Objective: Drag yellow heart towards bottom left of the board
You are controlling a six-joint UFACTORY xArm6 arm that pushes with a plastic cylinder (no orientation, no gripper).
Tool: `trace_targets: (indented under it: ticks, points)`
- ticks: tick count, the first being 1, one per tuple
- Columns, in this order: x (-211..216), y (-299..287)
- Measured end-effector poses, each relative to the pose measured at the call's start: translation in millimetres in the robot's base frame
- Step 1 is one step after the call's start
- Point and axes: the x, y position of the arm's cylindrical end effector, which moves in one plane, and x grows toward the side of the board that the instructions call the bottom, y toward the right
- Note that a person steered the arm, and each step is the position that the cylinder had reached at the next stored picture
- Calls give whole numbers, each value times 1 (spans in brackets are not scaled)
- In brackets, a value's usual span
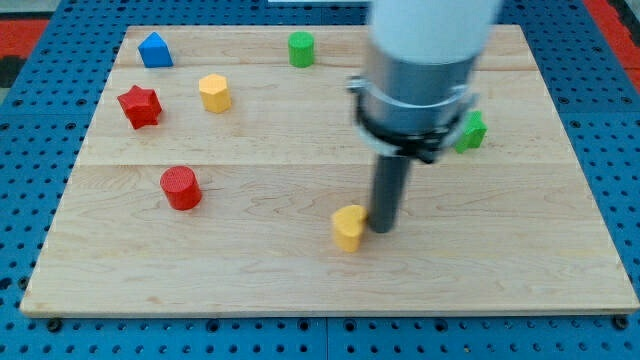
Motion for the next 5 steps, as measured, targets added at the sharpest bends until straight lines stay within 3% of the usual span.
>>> trace_targets:
  ticks: [2, 3, 5]
  points:
    - [28, -138]
    - [23, -94]
    - [39, -136]
